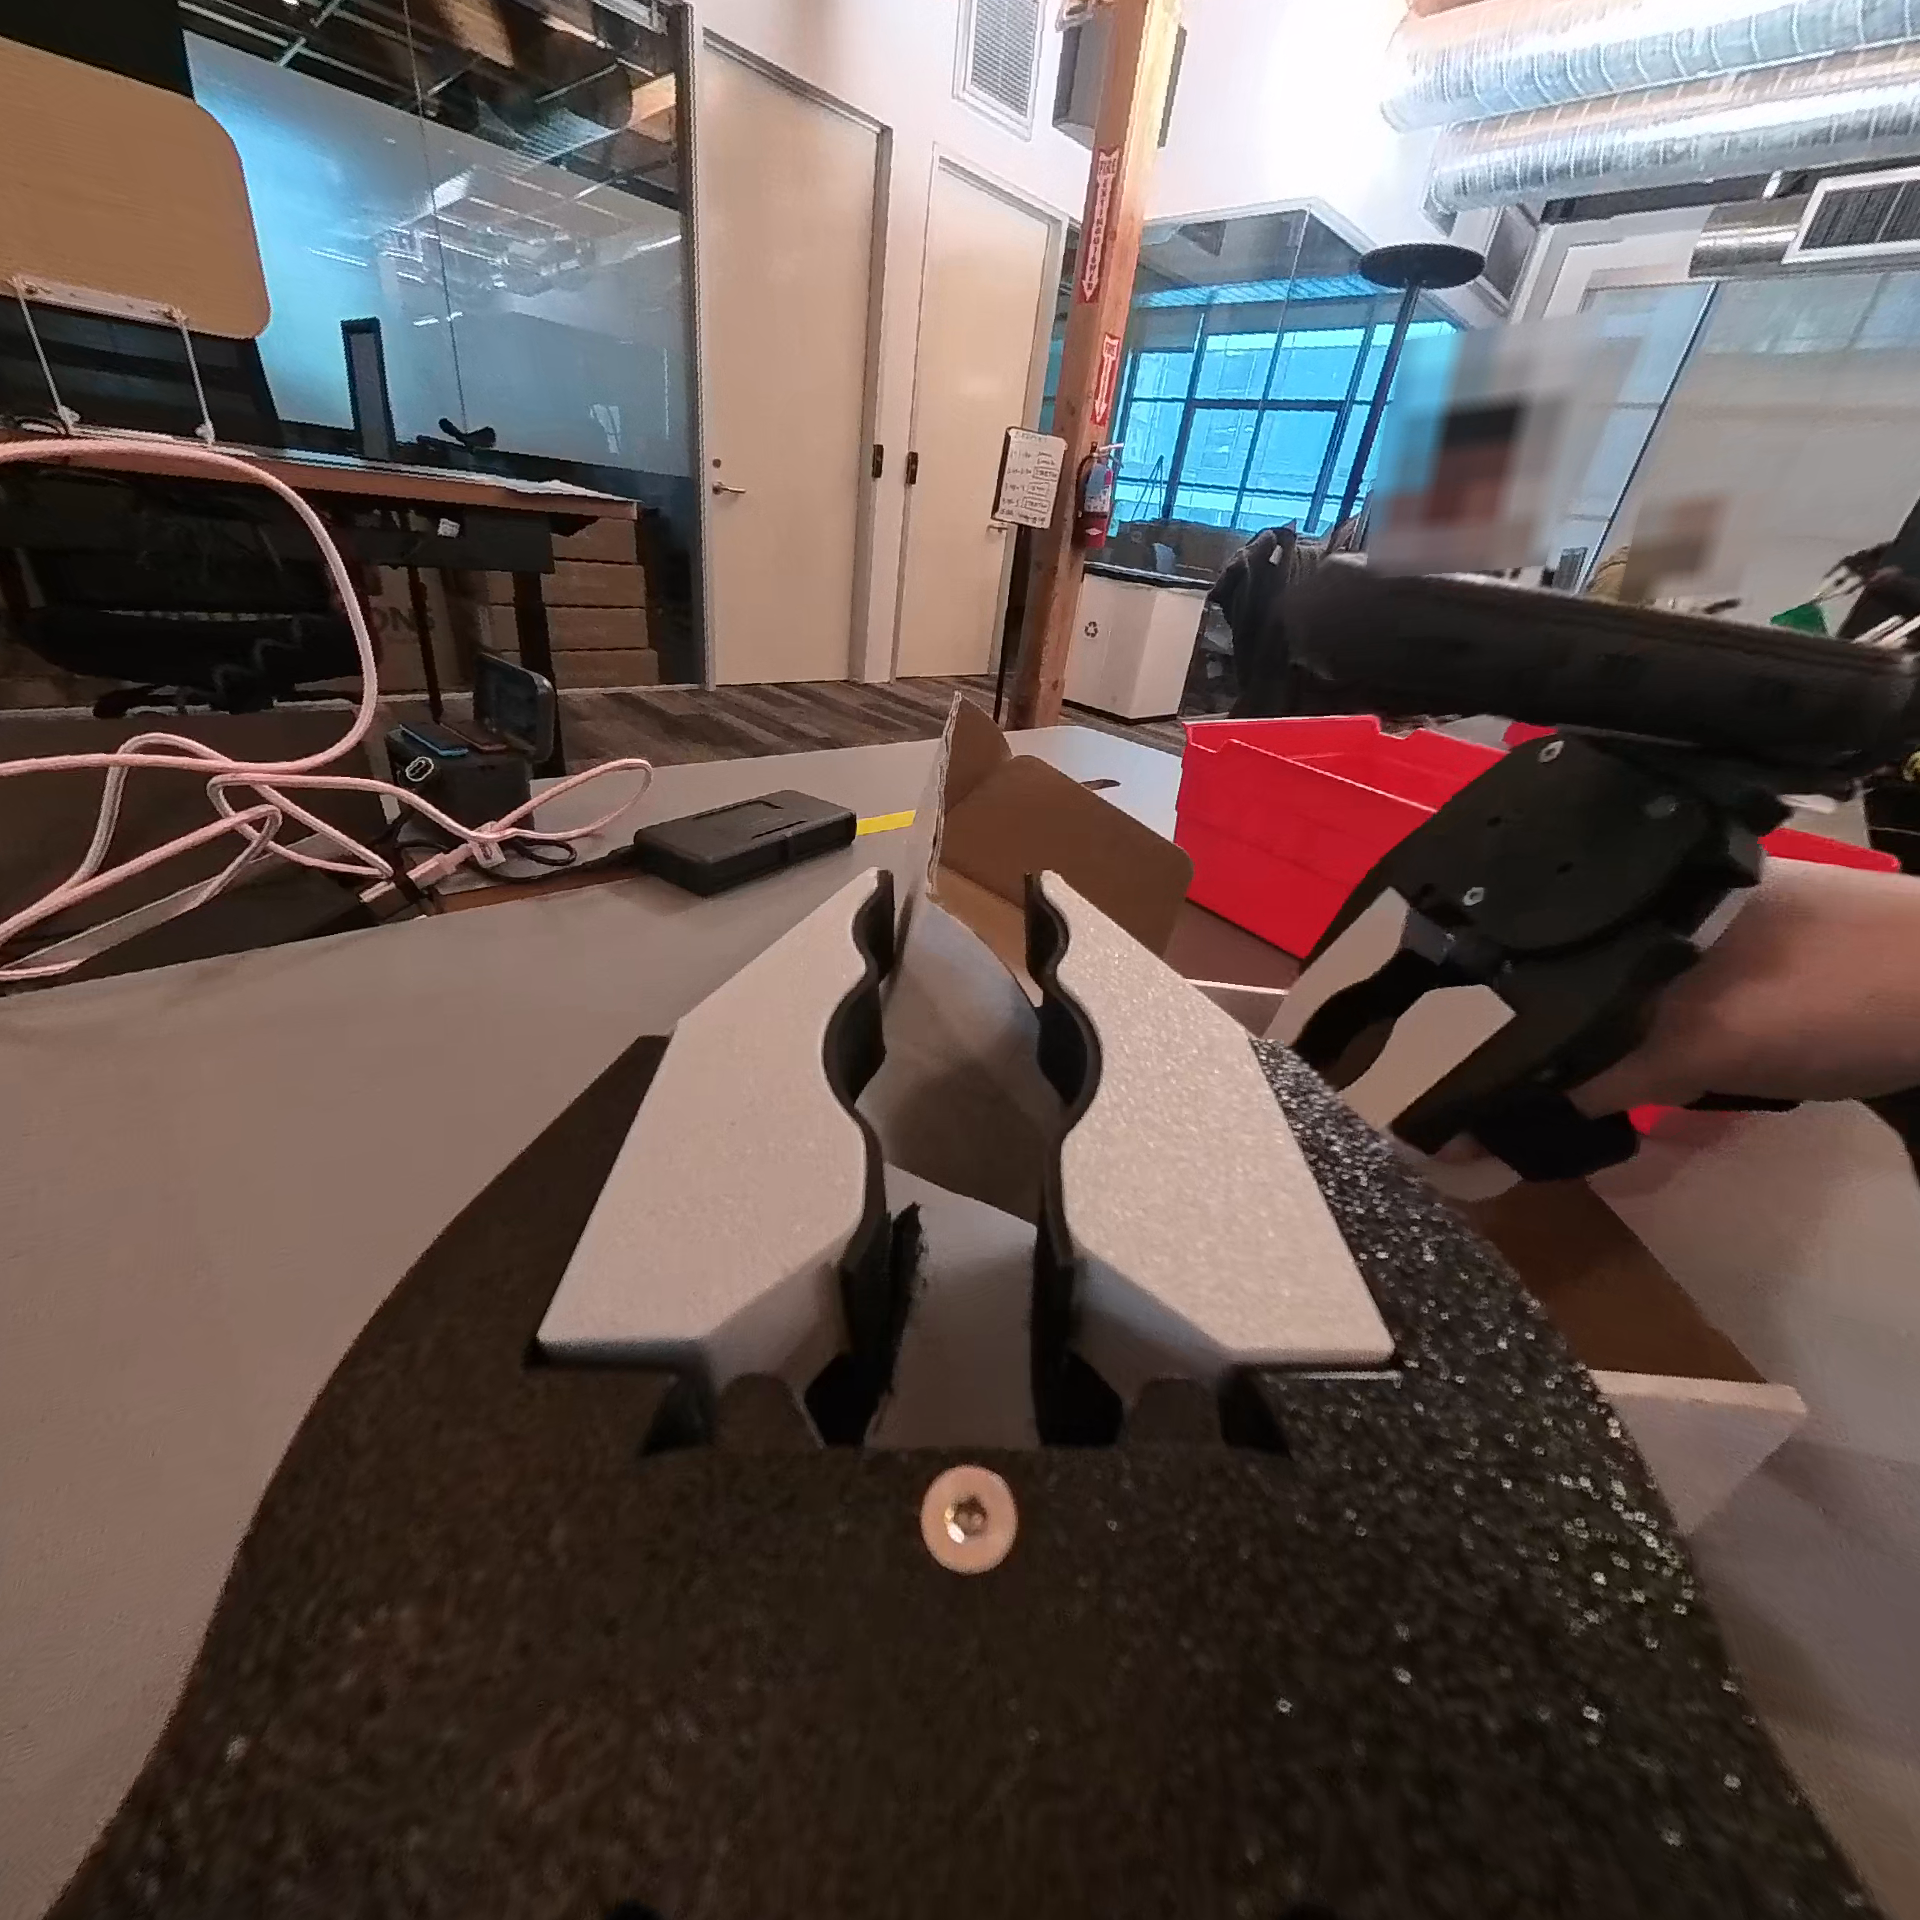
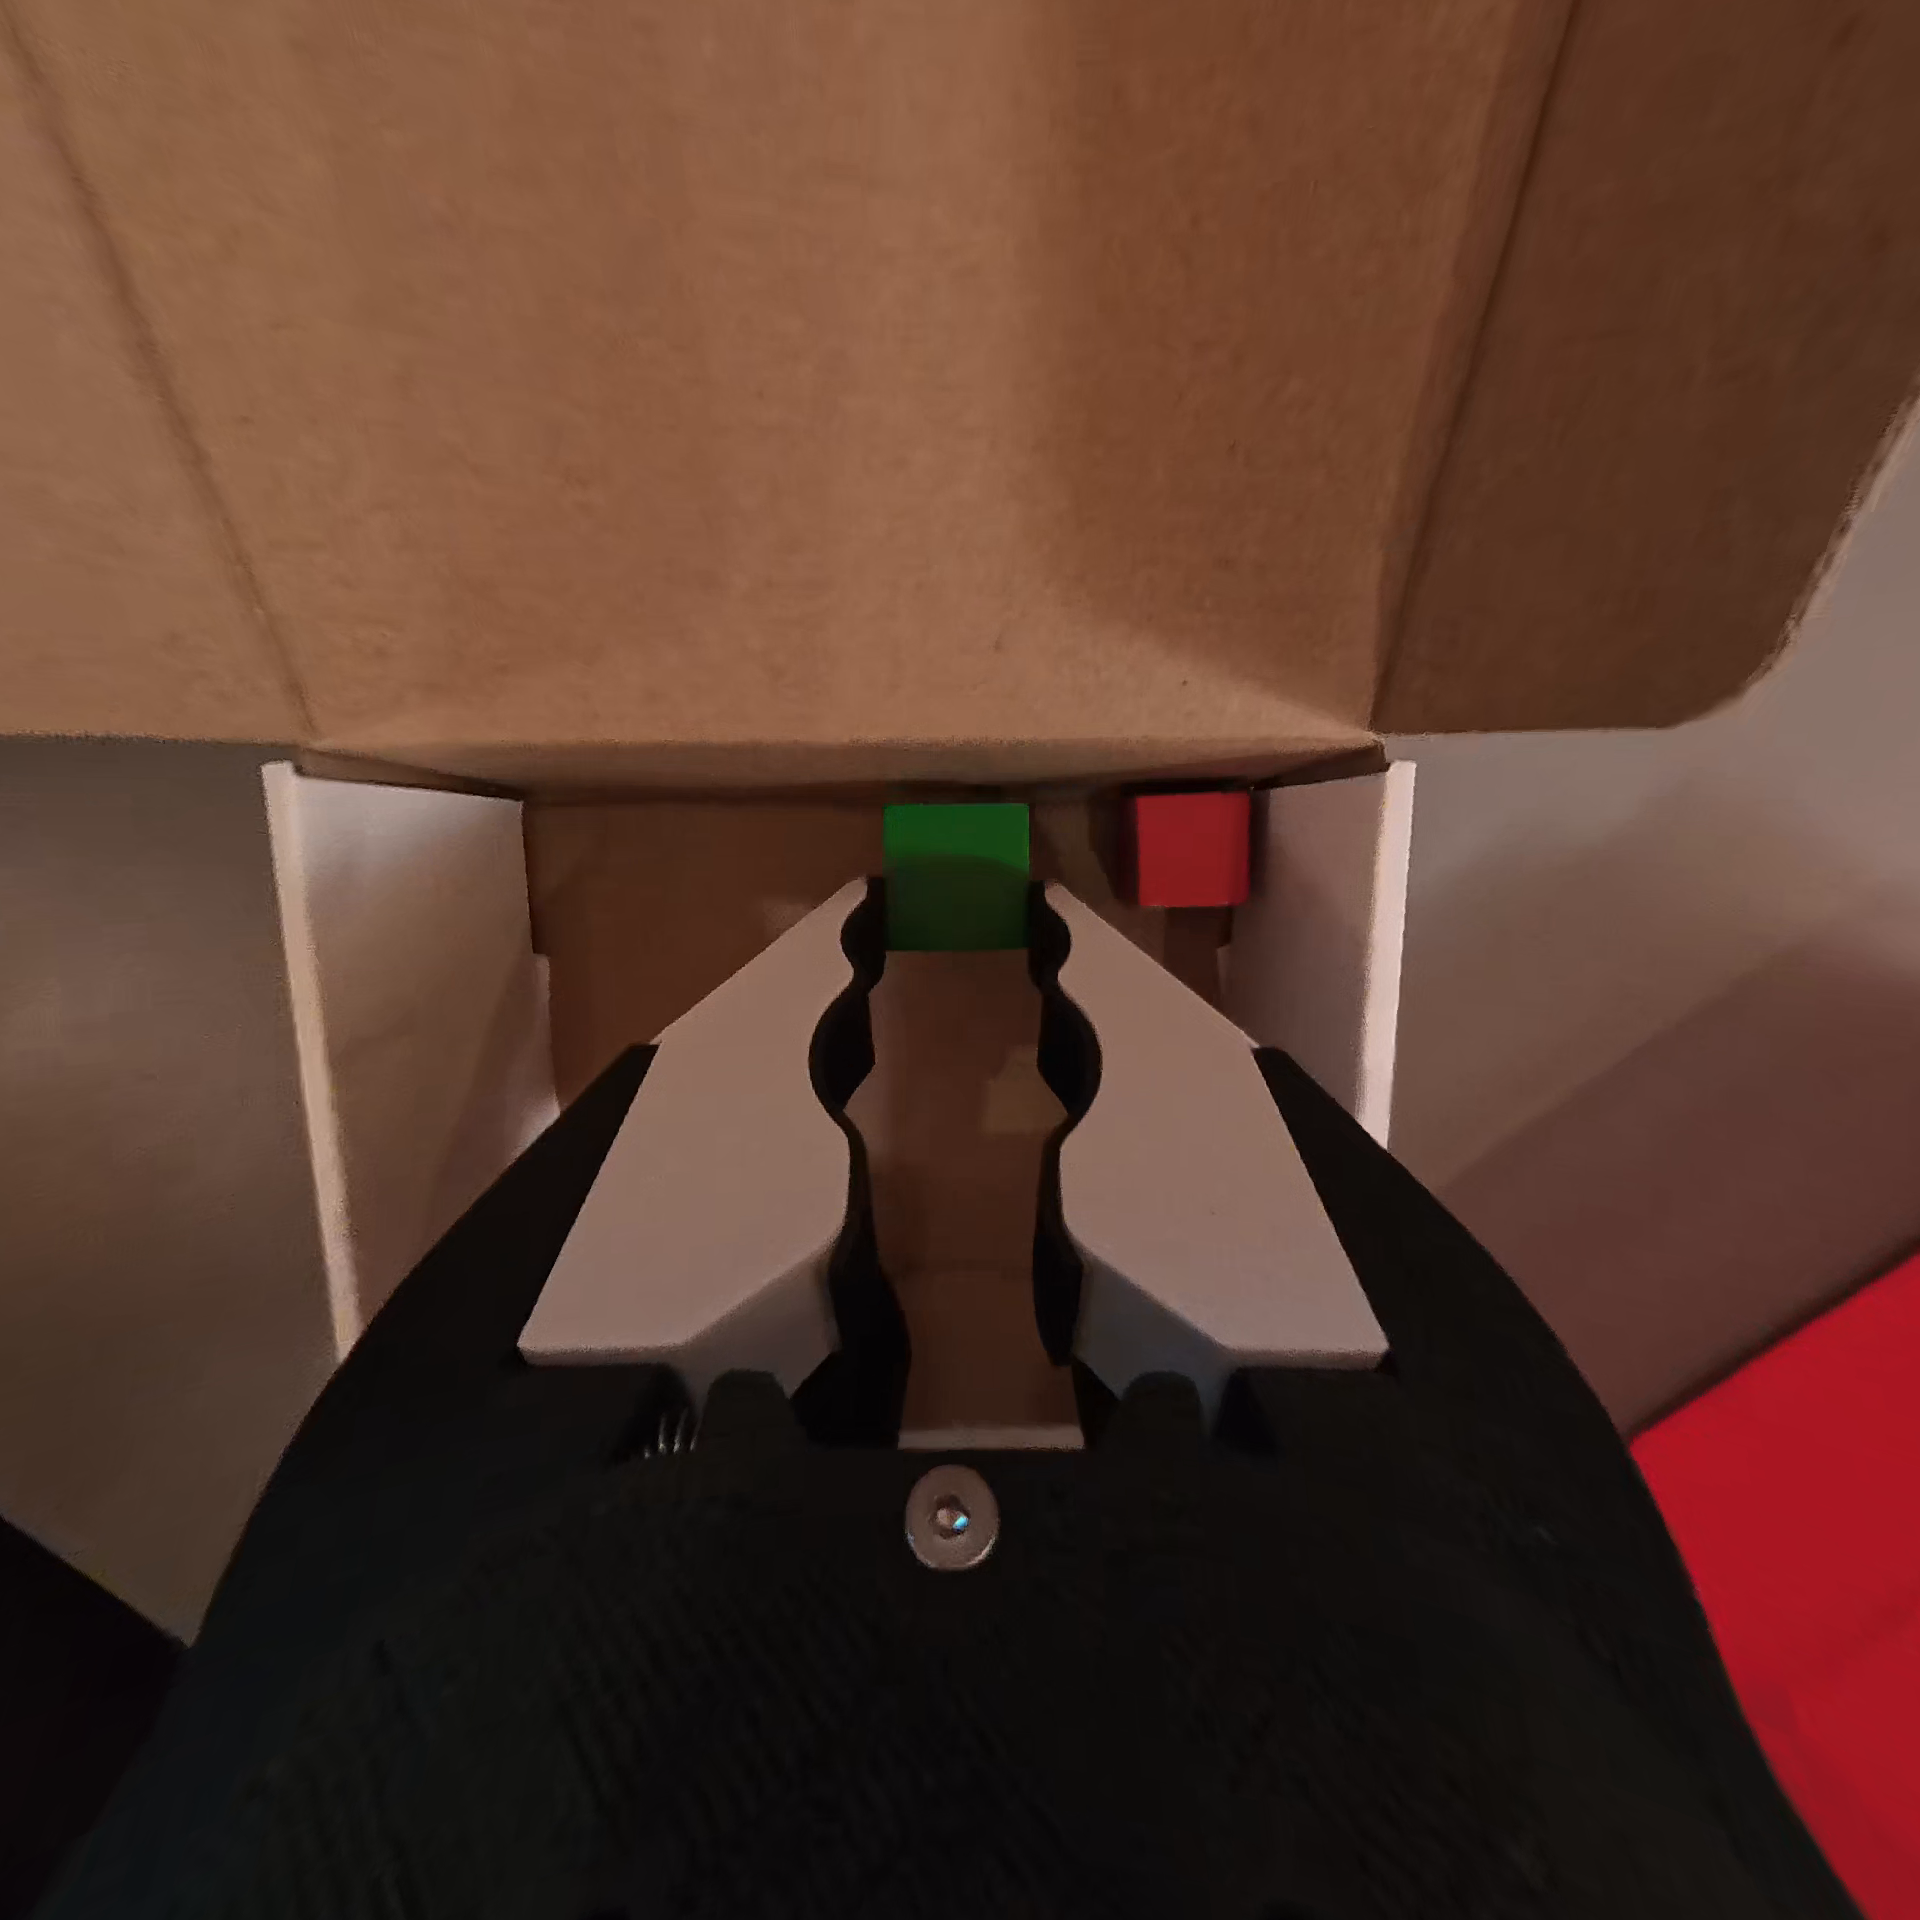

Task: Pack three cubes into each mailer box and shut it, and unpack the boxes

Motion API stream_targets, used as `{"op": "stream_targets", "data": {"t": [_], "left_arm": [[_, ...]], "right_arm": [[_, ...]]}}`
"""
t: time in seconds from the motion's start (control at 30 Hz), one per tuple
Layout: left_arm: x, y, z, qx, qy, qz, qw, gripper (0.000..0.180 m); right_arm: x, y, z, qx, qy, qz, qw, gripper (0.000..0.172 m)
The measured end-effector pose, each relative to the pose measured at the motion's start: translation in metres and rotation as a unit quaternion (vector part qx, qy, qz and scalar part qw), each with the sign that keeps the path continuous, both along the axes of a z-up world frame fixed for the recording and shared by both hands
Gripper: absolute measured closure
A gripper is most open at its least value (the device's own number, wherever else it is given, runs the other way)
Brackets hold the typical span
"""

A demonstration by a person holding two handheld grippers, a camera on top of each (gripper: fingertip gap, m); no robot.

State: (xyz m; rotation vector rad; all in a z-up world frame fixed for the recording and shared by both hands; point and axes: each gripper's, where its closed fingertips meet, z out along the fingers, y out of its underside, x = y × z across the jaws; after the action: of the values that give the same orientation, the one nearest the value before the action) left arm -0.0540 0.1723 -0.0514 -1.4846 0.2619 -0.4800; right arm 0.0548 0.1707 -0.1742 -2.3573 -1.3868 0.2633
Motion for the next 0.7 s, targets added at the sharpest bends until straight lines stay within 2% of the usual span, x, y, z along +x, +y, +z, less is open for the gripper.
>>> {"op": "stream_targets", "data": {"t": [0.03,0.13,0.27,0.37,0.47,0.57,0.63,0.7], "left_arm": [[0.000,0.000,0.000,0.000,0.000,0.000,1.000,0.157],[0.001,0.000,0.000,-0.002,0.000,-0.002,1.000,0.157],[0.003,-0.002,0.002,0.003,0.014,0.003,1.000,0.158],[0.005,-0.005,0.005,0.010,0.041,0.011,0.999,0.158],[0.004,-0.005,0.005,0.020,0.060,0.025,0.998,0.159],[0.002,-0.004,0.004,0.015,0.037,0.020,0.999,0.159],[0.000,-0.003,0.002,0.009,0.022,0.018,1.000,0.159],[-0.001,-0.003,0.001,0.006,0.009,0.017,1.000,0.159]], "right_arm": [[0.001,-0.002,0.003,0.002,0.004,0.001,1.000,0.146],[0.008,-0.009,0.022,0.022,0.025,0.002,0.999,0.146],[0.032,-0.020,0.067,0.094,0.058,0.000,0.994,0.146],[0.071,-0.028,0.099,0.158,0.061,-0.021,0.985,0.146],[0.133,-0.025,0.123,0.197,0.075,-0.094,0.973,0.146],[0.200,-0.011,0.125,0.206,0.099,-0.192,0.954,0.146],[0.235,-0.004,0.109,0.195,0.106,-0.243,0.944,0.146],[0.262,0.002,0.089,0.175,0.069,-0.266,0.945,0.146]]}}
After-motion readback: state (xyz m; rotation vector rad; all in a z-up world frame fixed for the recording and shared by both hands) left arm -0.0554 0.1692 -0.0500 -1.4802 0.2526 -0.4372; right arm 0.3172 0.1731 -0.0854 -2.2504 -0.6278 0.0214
